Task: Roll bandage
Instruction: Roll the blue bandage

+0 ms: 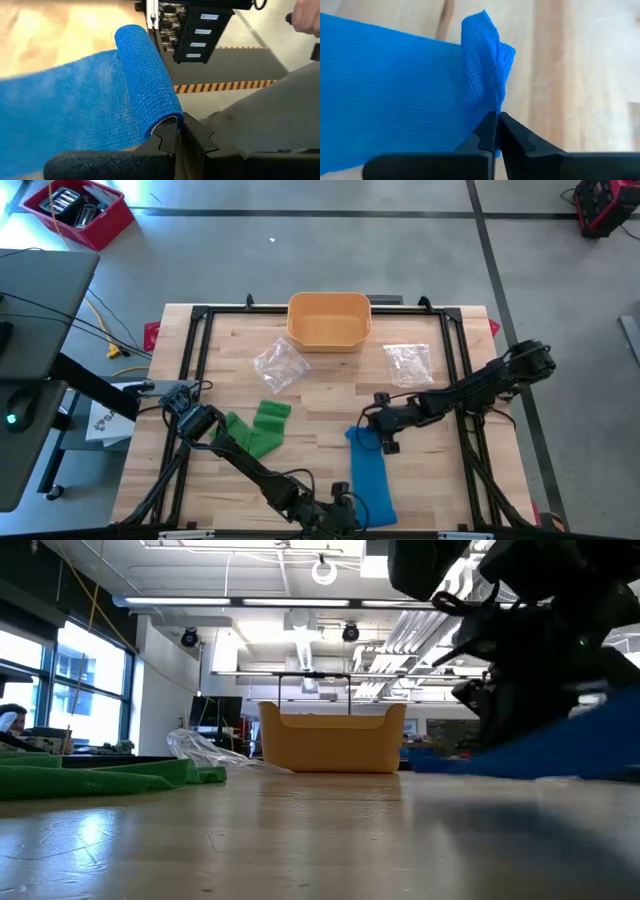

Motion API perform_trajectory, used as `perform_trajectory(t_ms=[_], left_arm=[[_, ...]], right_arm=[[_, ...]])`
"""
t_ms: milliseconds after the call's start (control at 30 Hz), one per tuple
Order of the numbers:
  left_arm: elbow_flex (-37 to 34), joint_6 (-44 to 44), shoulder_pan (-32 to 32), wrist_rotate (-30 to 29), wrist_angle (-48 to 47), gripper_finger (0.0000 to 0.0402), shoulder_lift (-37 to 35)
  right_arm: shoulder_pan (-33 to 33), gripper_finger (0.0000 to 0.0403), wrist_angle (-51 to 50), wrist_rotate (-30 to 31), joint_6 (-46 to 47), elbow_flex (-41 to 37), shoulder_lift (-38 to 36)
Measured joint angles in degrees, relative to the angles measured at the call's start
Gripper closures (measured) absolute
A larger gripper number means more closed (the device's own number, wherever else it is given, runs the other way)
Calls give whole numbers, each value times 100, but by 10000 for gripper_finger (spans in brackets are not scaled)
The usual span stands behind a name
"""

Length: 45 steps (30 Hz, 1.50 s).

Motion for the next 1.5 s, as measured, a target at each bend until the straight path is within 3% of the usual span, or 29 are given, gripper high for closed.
perform_trajectory(t_ms=[133,233,300,400,500,633,933,1200,1500], left_arm=[[0,-154,-91,138,-87,394,0],[0,-432,-156,155,-566,394,0],[0,-711,-192,163,-956,394,19],[5,-1069,-235,195,-1071,398,84],[11,-1389,-287,294,-855,399,188],[9,-1639,-414,299,-658,400,222],[-13,-1031,-498,-502,-66,401,252],[-7,20,-150,-907,372,401,250],[-7,486,119,-988,127,401,247]], right_arm=[[-106,400,-244,-283,-107,0,-614],[-246,402,-547,-801,-235,0,-1250],[-389,402,-810,-837,-243,0,-1714],[-712,402,-1356,-483,-203,2,-2371],[-1150,402,-2009,327,-77,2,-2882],[-1853,402,-2547,937,-96,2,-3089],[-2964,403,-1823,613,-645,2,-2160],[-2997,403,-637,186,-852,2,-698],[-2994,403,-233,11,-1136,17,370]])
